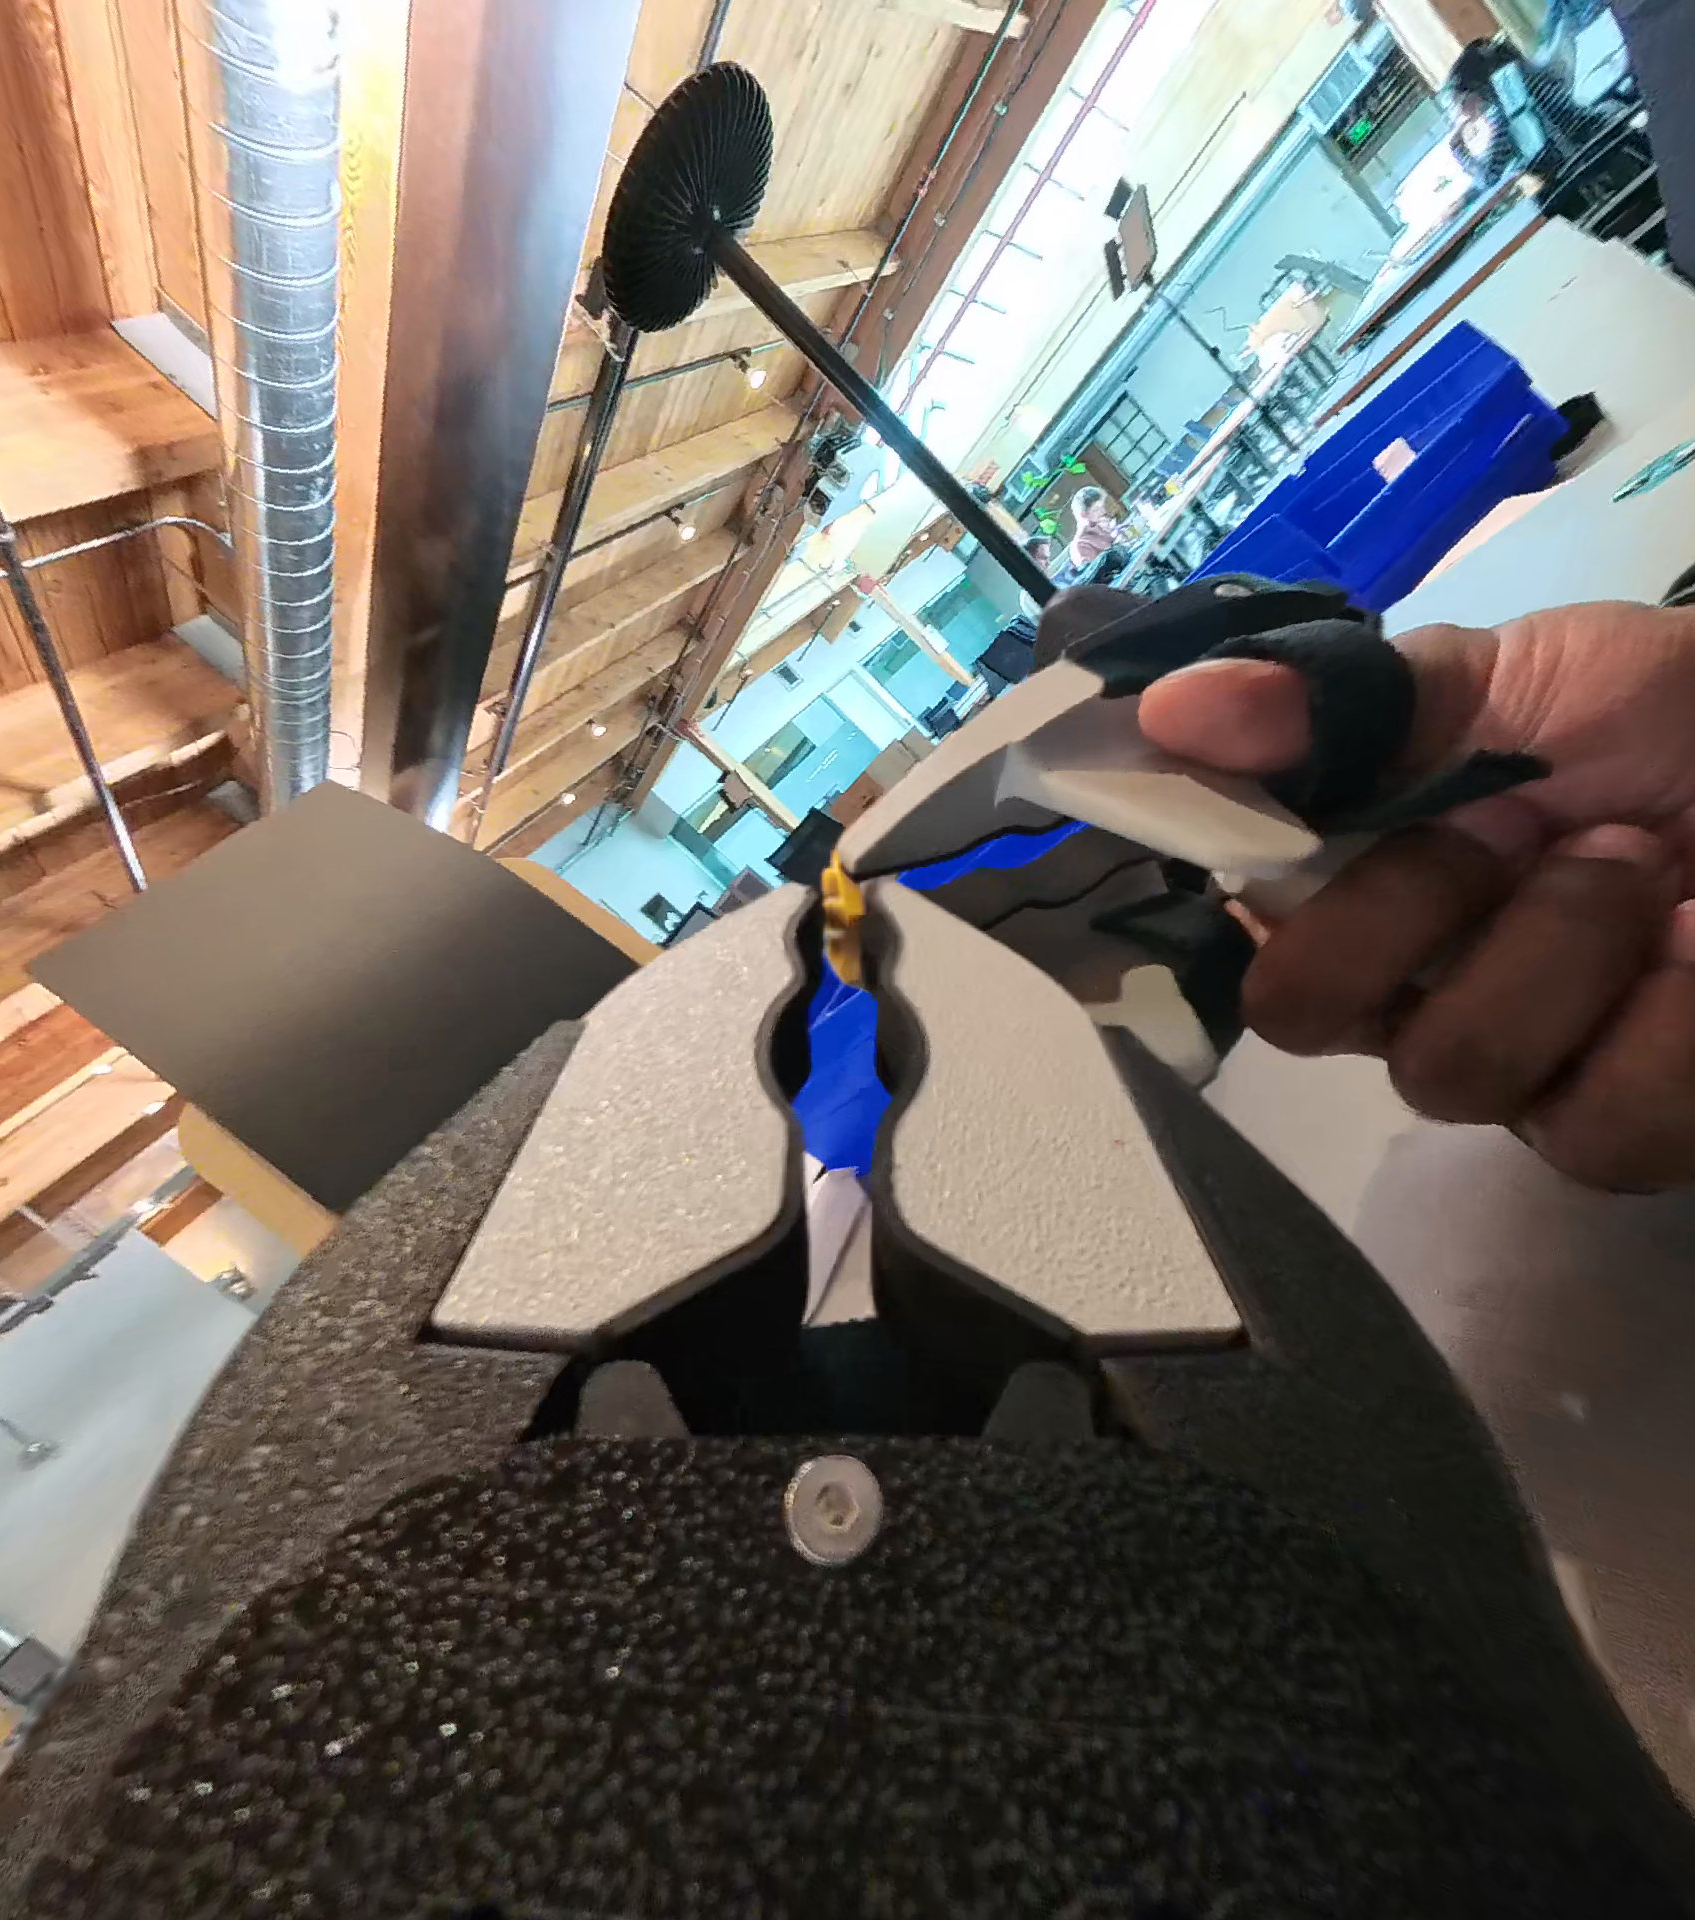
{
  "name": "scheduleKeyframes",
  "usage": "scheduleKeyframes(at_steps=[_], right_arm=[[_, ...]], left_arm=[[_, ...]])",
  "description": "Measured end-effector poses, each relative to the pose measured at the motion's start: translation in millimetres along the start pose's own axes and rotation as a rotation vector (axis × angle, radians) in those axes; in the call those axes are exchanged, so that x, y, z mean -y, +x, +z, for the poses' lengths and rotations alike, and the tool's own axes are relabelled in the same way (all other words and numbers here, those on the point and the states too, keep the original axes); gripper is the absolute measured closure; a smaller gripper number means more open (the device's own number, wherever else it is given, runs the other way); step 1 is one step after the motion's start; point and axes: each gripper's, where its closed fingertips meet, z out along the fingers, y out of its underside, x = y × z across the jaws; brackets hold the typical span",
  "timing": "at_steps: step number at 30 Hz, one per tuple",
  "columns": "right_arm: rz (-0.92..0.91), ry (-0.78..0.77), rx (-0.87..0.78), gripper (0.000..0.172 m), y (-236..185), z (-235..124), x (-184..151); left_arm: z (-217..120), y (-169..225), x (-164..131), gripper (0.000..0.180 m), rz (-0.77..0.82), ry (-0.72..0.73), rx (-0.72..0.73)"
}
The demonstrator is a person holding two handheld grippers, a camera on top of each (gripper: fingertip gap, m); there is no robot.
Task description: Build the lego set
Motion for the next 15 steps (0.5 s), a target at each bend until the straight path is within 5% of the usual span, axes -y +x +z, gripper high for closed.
scheduleKeyframes(at_steps=[5, 11, 15], right_arm=[[-0.105, -0.142, -0.075, 0.156, 7, -4, -7], [-0.418, -0.735, -0.400, 0.134, 63, -55, -42], [-0.457, -0.966, -0.432, 0.128, 78, -78, -65]], left_arm=[[-4, 2, -7, 0.176, 0.078, -0.021, -0.034], [-14, 24, -34, 0.176, 0.194, -0.082, -0.237], [-17, 36, -50, 0.176, 0.241, -0.125, -0.320]])
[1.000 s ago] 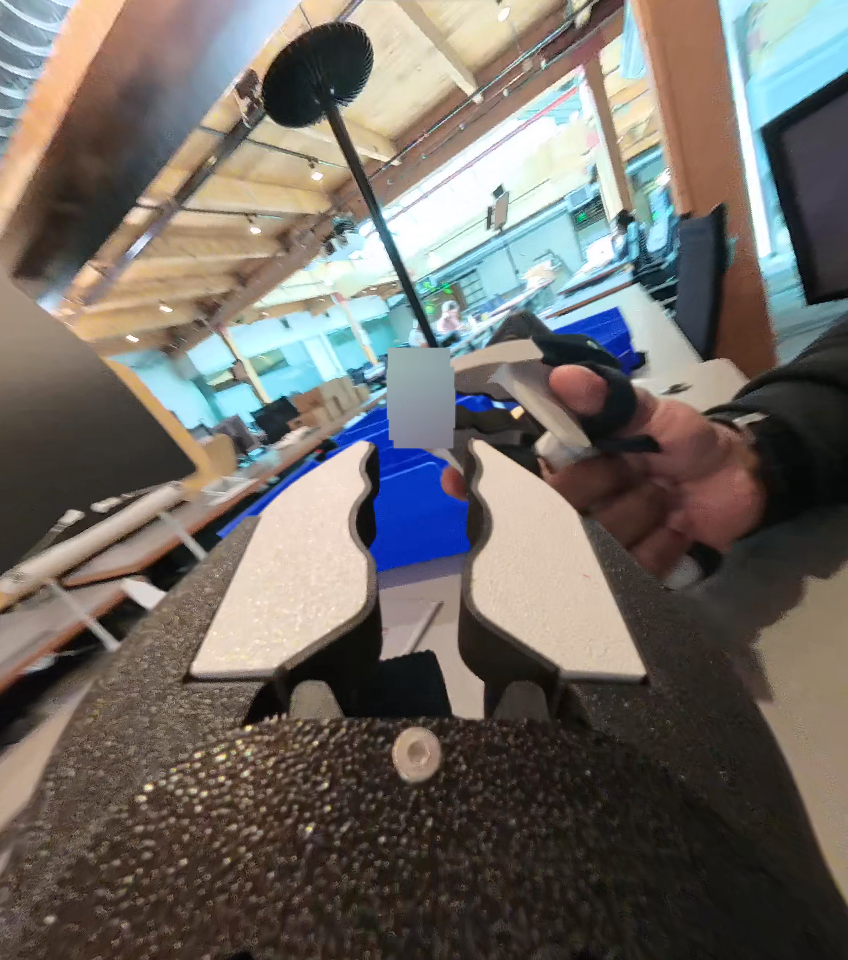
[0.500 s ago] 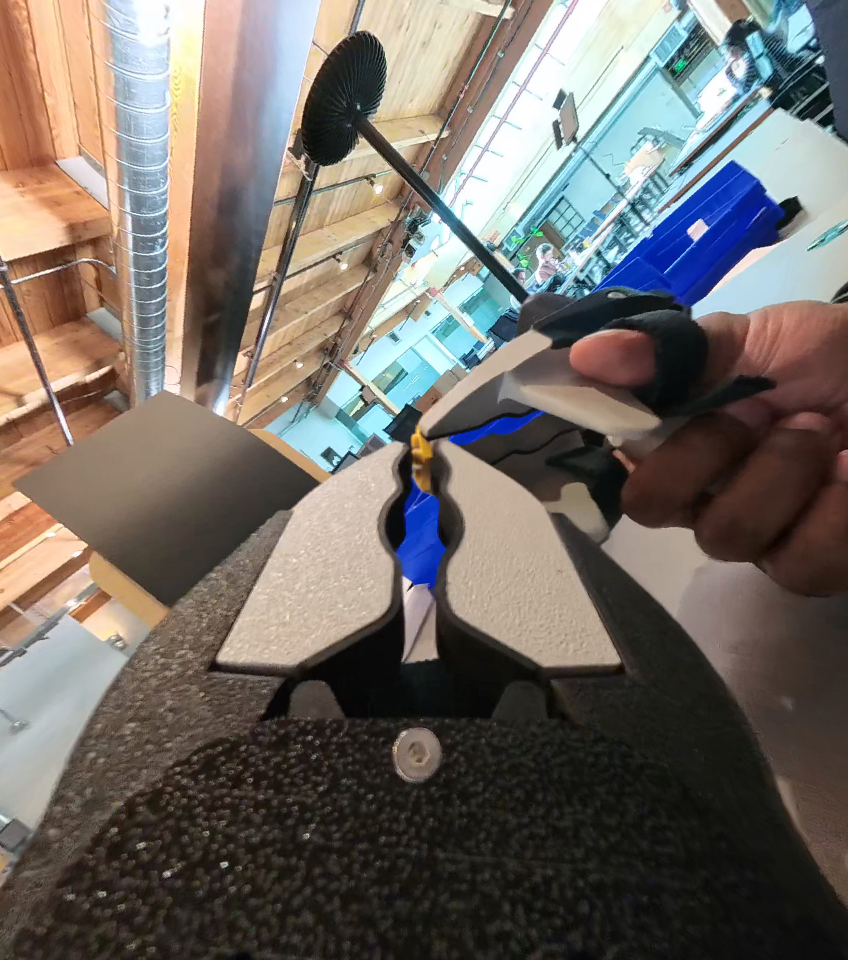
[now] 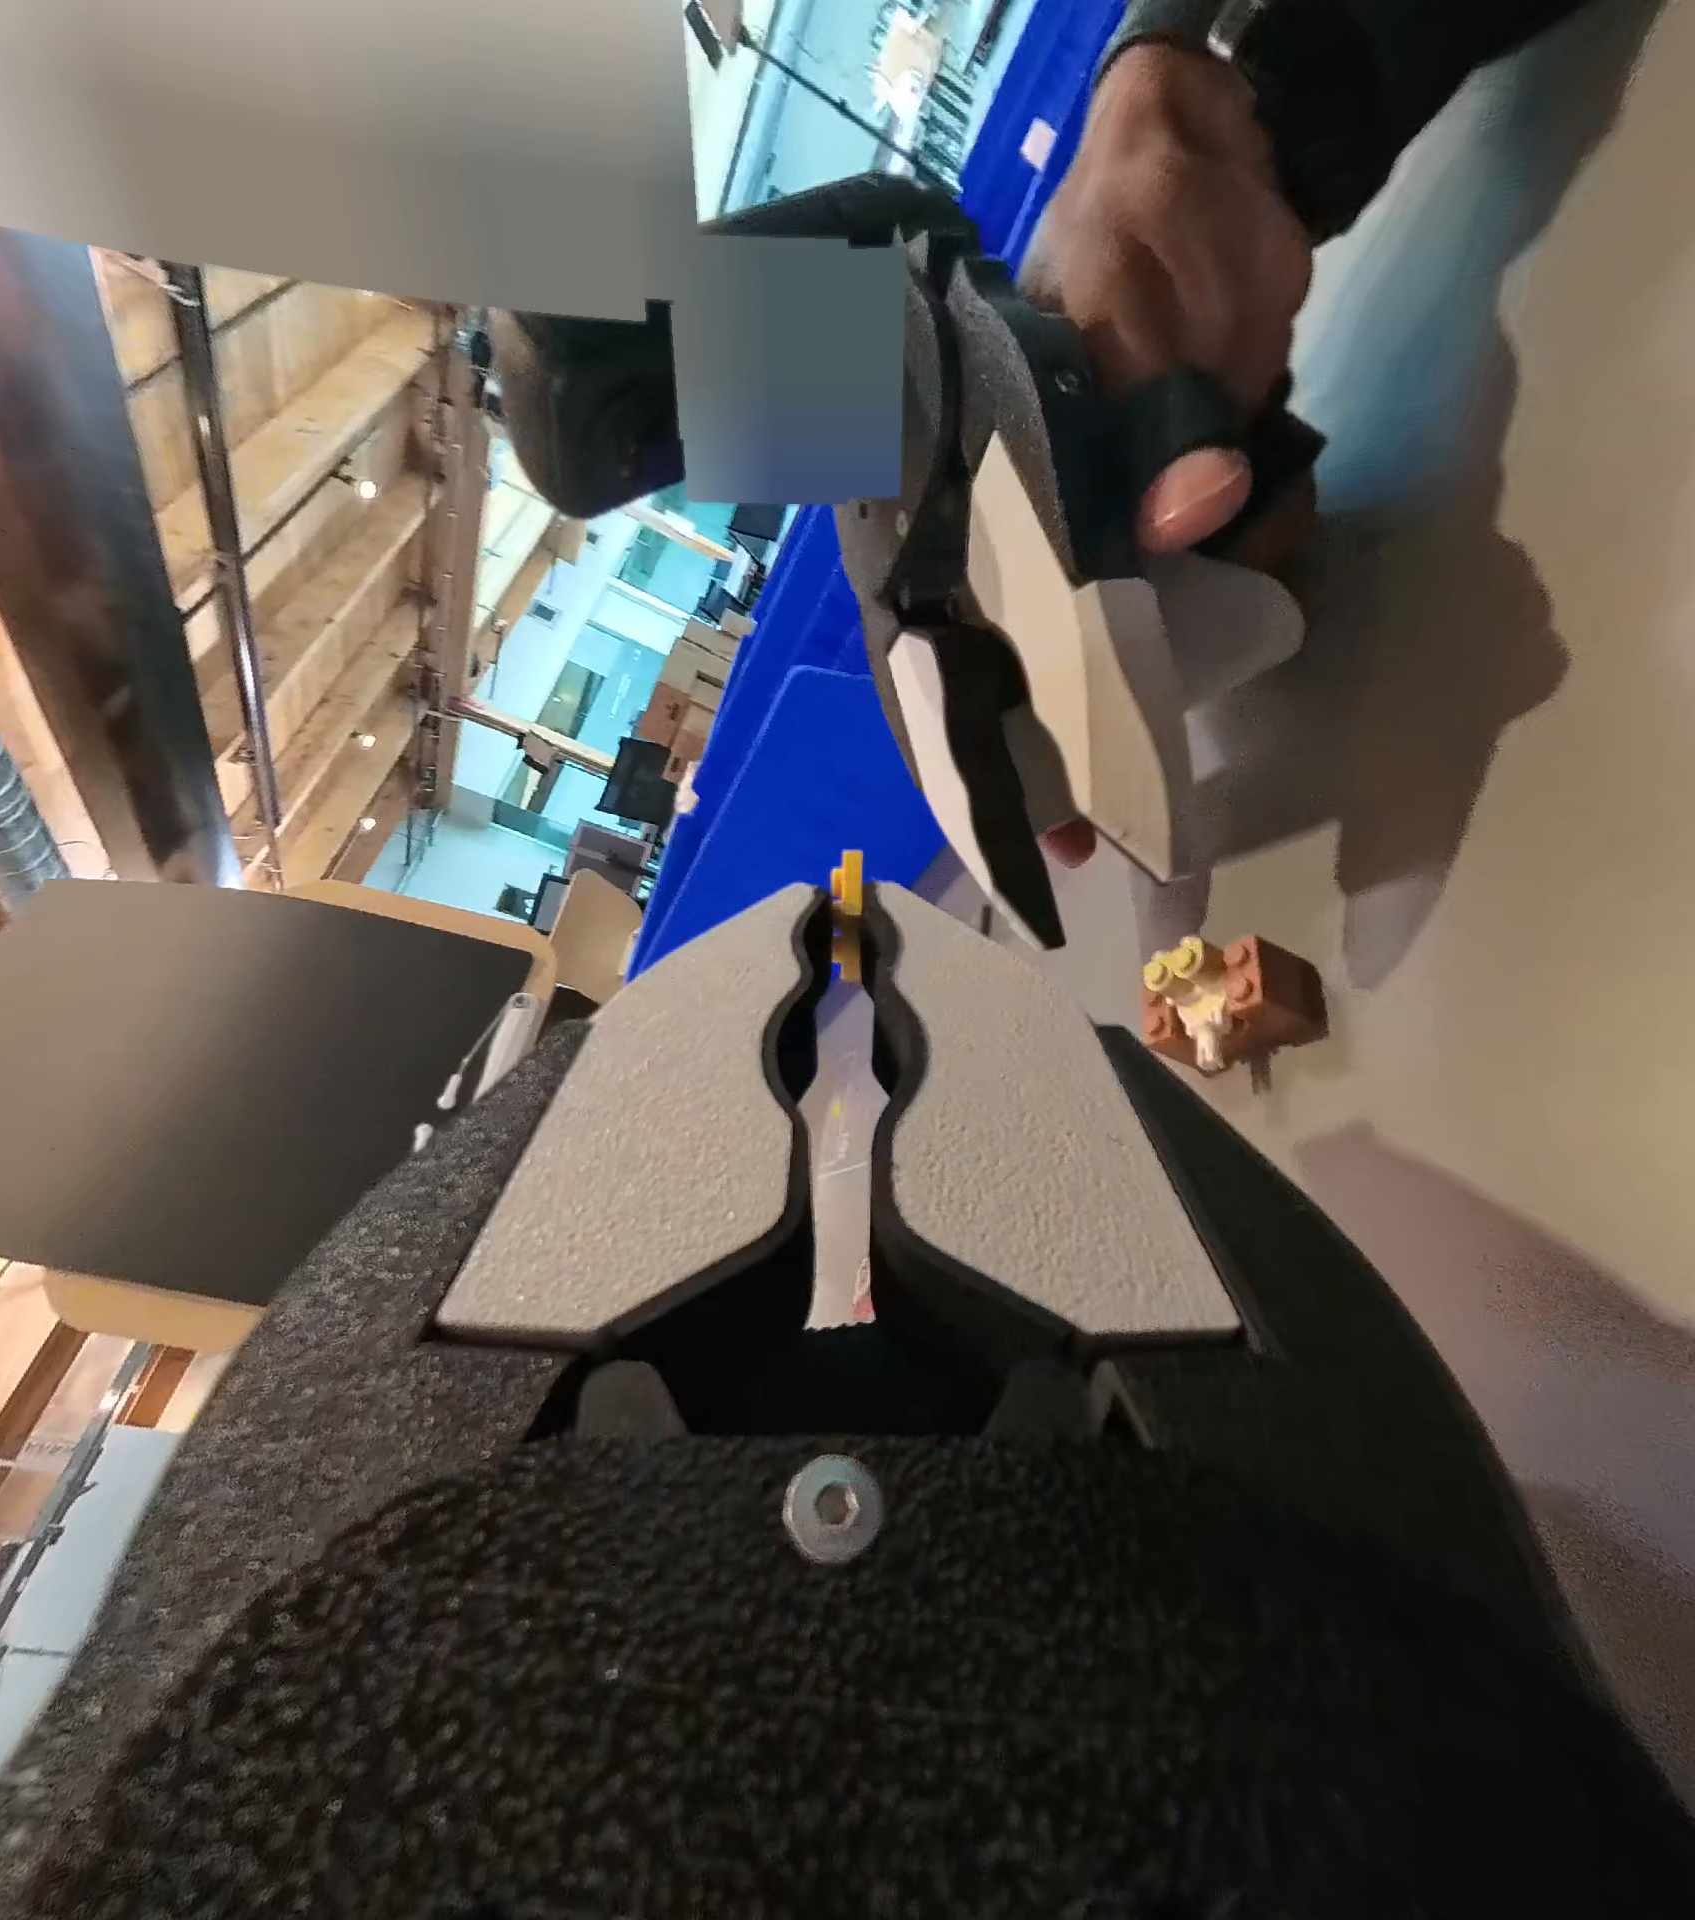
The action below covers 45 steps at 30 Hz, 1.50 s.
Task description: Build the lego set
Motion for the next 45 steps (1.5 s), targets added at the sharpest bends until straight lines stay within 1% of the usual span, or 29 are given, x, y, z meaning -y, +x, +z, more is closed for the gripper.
scheduleKeyframes(at_steps=[3, 6, 11, 17, 21, 26, 29, 31, 33, 38, 45], right_arm=[[-0.049, -0.086, 0.013, 0.125, -1, 8, -8], [-0.096, -0.183, -0.015, 0.124, 4, 16, -19], [-0.179, -0.275, -0.026, 0.126, 2, 22, -31], [-0.179, -0.272, -0.009, 0.138, 3, 24, -29], [-0.224, -0.272, 0.018, 0.138, 1, 25, -29], [-0.298, -0.255, 0.060, 0.130, 0, 25, -27], [-0.337, -0.252, 0.097, 0.129, 0, 26, -26], [-0.341, -0.264, 0.120, 0.131, 0, 27, -27], [-0.347, -0.265, 0.134, 0.137, 0, 29, -26], [-0.352, -0.262, 0.168, 0.138, -3, 30, -25], [-0.355, -0.194, 0.205, 0.138, -7, 25, -17]], left_arm=[[1, 7, -5, 0.176, 0.005, -0.014, -0.030], [2, 10, -11, 0.176, 0.005, -0.033, -0.047], [2, 23, -16, 0.176, 0.010, -0.042, -0.114], [2, 36, -19, 0.176, 0.041, -0.063, -0.180], [1, 40, -23, 0.176, 0.056, -0.077, -0.201], [2, 45, -24, 0.176, 0.088, -0.088, -0.216], [3, 49, -25, 0.176, 0.120, -0.098, -0.226], [3, 51, -26, 0.176, 0.135, -0.101, -0.231], [3, 52, -26, 0.176, 0.152, -0.105, -0.232], [3, 54, -27, 0.176, 0.197, -0.114, -0.235], [4, 54, -24, 0.175, 0.293, -0.125, -0.240]])
